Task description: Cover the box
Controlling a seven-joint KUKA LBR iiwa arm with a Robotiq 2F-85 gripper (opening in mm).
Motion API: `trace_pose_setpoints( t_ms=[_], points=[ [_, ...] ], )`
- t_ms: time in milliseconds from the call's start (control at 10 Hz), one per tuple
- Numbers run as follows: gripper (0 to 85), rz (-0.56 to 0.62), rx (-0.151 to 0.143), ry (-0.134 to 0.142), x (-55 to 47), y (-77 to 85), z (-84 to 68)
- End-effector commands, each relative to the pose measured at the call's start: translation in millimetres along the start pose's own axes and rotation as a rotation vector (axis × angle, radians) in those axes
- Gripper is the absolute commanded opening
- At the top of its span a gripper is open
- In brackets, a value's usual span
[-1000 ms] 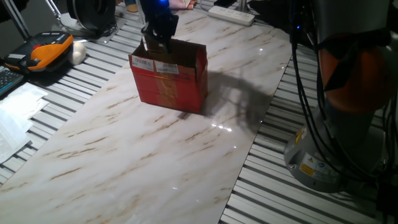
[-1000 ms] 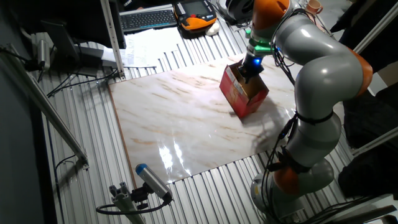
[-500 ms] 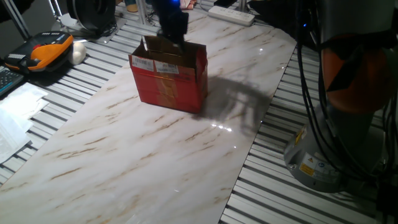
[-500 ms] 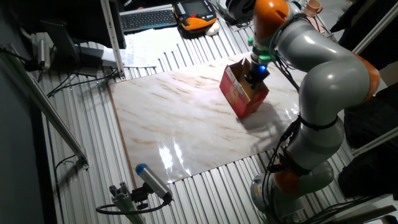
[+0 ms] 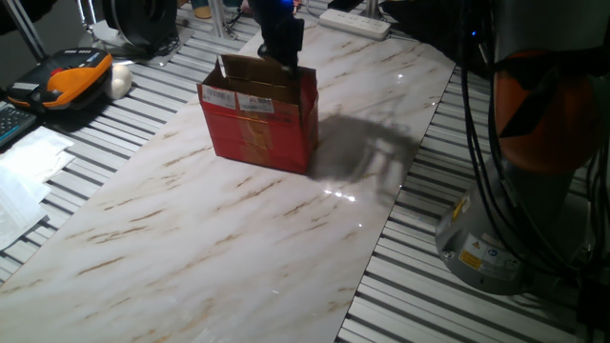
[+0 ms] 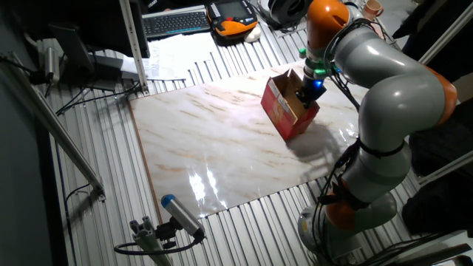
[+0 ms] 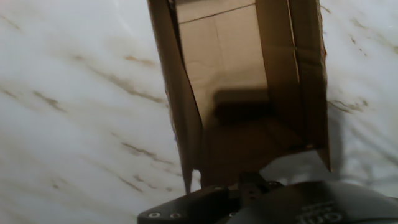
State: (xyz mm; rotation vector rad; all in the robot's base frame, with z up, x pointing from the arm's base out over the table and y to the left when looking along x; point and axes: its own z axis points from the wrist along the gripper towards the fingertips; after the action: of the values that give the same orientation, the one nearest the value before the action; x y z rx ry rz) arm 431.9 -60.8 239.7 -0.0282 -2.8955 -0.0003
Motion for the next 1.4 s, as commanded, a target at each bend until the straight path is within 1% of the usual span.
trace_pose_setpoints(
  t_ms=[0, 100, 300, 400, 500, 600, 700, 800, 900, 1000, 1200, 1300],
  points=[
    [0.0, -0.005, -0.004, -0.009, 1.4, -4.2, 4.0],
    [0.0, -0.008, -0.005, -0.019, 1.7, -6.5, 8.8],
    [0.0, -0.011, 0.006, -0.032, 1.5, -6.9, 15.6],
    [0.0, -0.011, 0.006, -0.039, -0.1, -7.0, 19.5],
    [0.0, -0.009, 0.0, -0.05, -5.0, -6.9, 24.2],
    [0.0, -0.011, 0.0, -0.062, -12.8, -6.4, 28.9],
    [0.0, -0.014, -0.008, -0.074, -22.2, -6.8, 35.5],
    [0.0, -0.019, -0.011, -0.084, -30.9, -6.9, 41.5],
    [0.0, -0.021, -0.015, -0.091, -37.2, -6.6, 45.1],
    [0.0, -0.016, -0.024, -0.091, -41.1, -3.7, 45.0],
    [0.0, -0.002, -0.031, -0.086, -48.4, 5.9, 45.5],
    [0.0, 0.002, -0.026, -0.093, -52.9, 12.2, 51.0]
  ],
)
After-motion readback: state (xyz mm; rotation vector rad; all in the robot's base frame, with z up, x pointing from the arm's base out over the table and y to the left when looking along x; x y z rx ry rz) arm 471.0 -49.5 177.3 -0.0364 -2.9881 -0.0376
